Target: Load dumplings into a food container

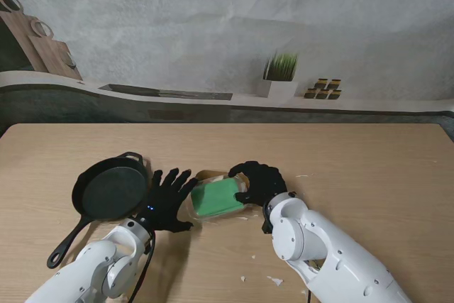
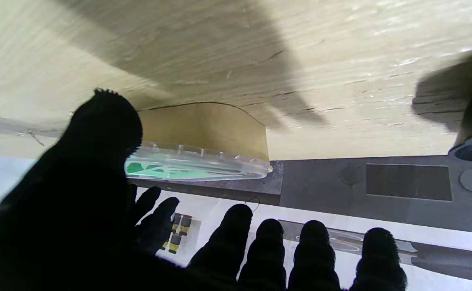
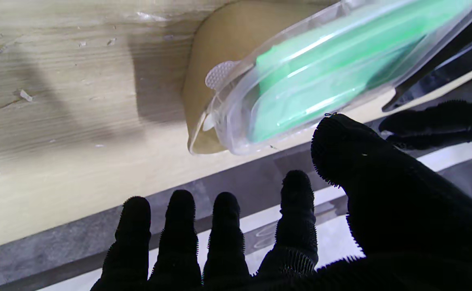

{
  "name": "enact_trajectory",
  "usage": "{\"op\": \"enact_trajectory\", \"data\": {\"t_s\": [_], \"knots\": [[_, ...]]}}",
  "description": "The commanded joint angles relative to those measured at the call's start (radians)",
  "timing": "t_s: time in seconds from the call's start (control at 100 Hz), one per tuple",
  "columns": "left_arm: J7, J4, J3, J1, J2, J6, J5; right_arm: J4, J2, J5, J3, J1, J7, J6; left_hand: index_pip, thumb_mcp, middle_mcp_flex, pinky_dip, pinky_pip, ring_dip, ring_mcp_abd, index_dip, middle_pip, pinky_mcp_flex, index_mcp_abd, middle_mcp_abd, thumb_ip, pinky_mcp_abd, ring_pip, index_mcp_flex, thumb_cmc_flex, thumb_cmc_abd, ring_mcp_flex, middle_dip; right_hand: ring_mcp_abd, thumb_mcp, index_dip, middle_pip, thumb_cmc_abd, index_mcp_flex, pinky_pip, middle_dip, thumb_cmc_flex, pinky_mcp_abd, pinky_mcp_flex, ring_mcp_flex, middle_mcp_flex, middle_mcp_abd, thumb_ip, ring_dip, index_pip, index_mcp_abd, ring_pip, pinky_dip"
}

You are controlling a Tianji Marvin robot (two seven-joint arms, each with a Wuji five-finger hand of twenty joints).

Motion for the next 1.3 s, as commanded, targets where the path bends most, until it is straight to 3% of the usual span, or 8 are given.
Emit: {"op": "enact_trajectory", "data": {"t_s": [0.0, 0.3, 0.55, 0.71, 0.81, 0.96, 1.13, 1.29], "knots": [[-0.016, 0.005, 0.0, -0.013, 0.004, -0.008, 0.011, 0.004, -0.003, -0.003, -0.01, -0.006, 0.02, -0.007, 0.001, 0.027, -0.032, 0.004, -0.021, 0.006, -0.001, 0.0, -0.012, -0.01, 0.024, -0.008, -0.019, -0.01, -0.013, -0.044, 0.0, -0.023, -0.043, 0.009, -0.025, 0.023, 0.019, 0.024, -0.039, 0.002, -0.027, 0.007, -0.025, 0.004, 0.005, -0.006, 0.001, -0.025, 0.021, 0.014, 0.007, -0.022, 0.015, 0.03], [-0.022, 0.021, 0.016, -0.044, -0.003, 0.022, -0.024, 0.027, -0.01, 0.011, -0.025, -0.001, 0.003, 0.001, 0.038, 0.007, -0.025, 0.049, 0.002, 0.056, 0.0, 0.018, 0.008, -0.018, 0.025, -0.006, 0.005, -0.009, 0.001, -0.032, 0.028, 0.062, -0.044, 0.06, -0.021, 0.045, 0.036, 0.045, -0.023, 0.008, -0.047, 0.013, -0.02, 0.008, 0.015, -0.01, -0.002, -0.014, 0.027, 0.026, 0.021, -0.001, 0.04, 0.056], [-0.069, 0.006, 0.013, -0.029, -0.008, 0.023, -0.088, 0.05, -0.016, 0.022, -0.028, 0.006, -0.018, -0.005, 0.034, 0.018, -0.022, 0.051, -0.004, 0.061, 0.003, 0.016, 0.01, -0.017, 0.034, -0.001, -0.004, -0.003, -0.004, -0.028, 0.022, -0.009, -0.045, 0.05, -0.021, 0.054, 0.038, 0.064, -0.021, 0.014, -0.055, 0.021, -0.02, 0.011, 0.021, -0.01, 0.0, -0.014, 0.026, 0.035, 0.027, -0.002, 0.058, 0.072], [-0.133, -0.013, 0.009, -0.026, -0.004, 0.011, -0.111, 0.061, -0.021, 0.028, -0.036, 0.012, -0.029, -0.004, -0.001, 0.124, -0.033, 0.023, -0.031, 0.019, 0.008, -0.002, -0.012, -0.013, 0.06, 0.016, -0.053, 0.009, -0.02, -0.028, -0.049, -0.103, -0.044, 0.029, -0.02, 0.061, 0.039, 0.075, -0.018, 0.017, -0.058, 0.025, -0.018, 0.013, 0.025, -0.01, -0.001, -0.014, 0.028, 0.039, 0.03, -0.001, 0.067, 0.08], [-0.109, -0.002, 0.021, -0.032, -0.011, 0.022, -0.13, 0.066, -0.023, 0.029, -0.039, 0.015, -0.036, -0.004, -0.01, 0.049, -0.034, 0.015, -0.032, 0.01, 0.01, -0.007, -0.015, -0.013, 0.073, 0.026, -0.057, 0.016, -0.019, -0.026, -0.086, -0.022, -0.044, 0.021, -0.02, 0.067, 0.039, 0.082, -0.014, 0.017, -0.06, 0.027, -0.017, 0.012, 0.027, -0.011, -0.001, -0.013, 0.029, 0.042, 0.031, -0.002, 0.074, 0.085], [-0.064, 0.031, 0.048, -0.062, -0.023, 0.056, -0.159, 0.074, -0.026, 0.03, -0.044, 0.021, -0.044, -0.002, -0.012, -0.158, -0.034, 0.001, -0.034, 0.008, 0.003, -0.008, -0.014, -0.012, 0.072, 0.018, -0.011, 0.011, -0.017, -0.031, -0.019, 0.138, -0.044, 0.021, -0.02, 0.08, 0.04, 0.093, -0.004, 0.018, -0.062, 0.031, -0.013, 0.013, 0.03, -0.012, -0.003, -0.013, 0.032, 0.046, 0.035, -0.004, 0.083, 0.091], [-0.064, 0.048, 0.063, -0.094, -0.022, 0.071, -0.147, 0.08, -0.027, 0.029, -0.048, 0.026, -0.047, 0.001, -0.001, -0.121, -0.033, 0.006, -0.027, 0.018, 0.003, -0.002, -0.007, -0.011, 0.07, 0.019, 0.009, 0.006, -0.01, -0.031, 0.038, 0.152, -0.043, 0.03, -0.018, 0.117, 0.041, 0.102, -0.009, 0.02, -0.065, 0.034, 0.002, 0.013, 0.034, -0.013, -0.003, -0.012, 0.039, 0.052, 0.039, -0.006, 0.096, 0.097], [-0.064, 0.064, 0.073, -0.121, -0.02, 0.072, -0.128, 0.085, -0.027, 0.027, -0.051, 0.028, -0.05, 0.001, 0.02, 0.023, -0.031, 0.034, -0.01, 0.046, 0.0, 0.009, -0.003, -0.016, 0.06, 0.014, 0.004, 0.001, -0.006, -0.033, 0.046, 0.122, -0.043, 0.056, -0.018, 0.131, 0.041, 0.108, -0.005, 0.021, -0.065, 0.036, 0.025, 0.015, 0.037, -0.013, -0.003, -0.012, 0.039, 0.056, 0.041, -0.007, 0.104, 0.101]]}}
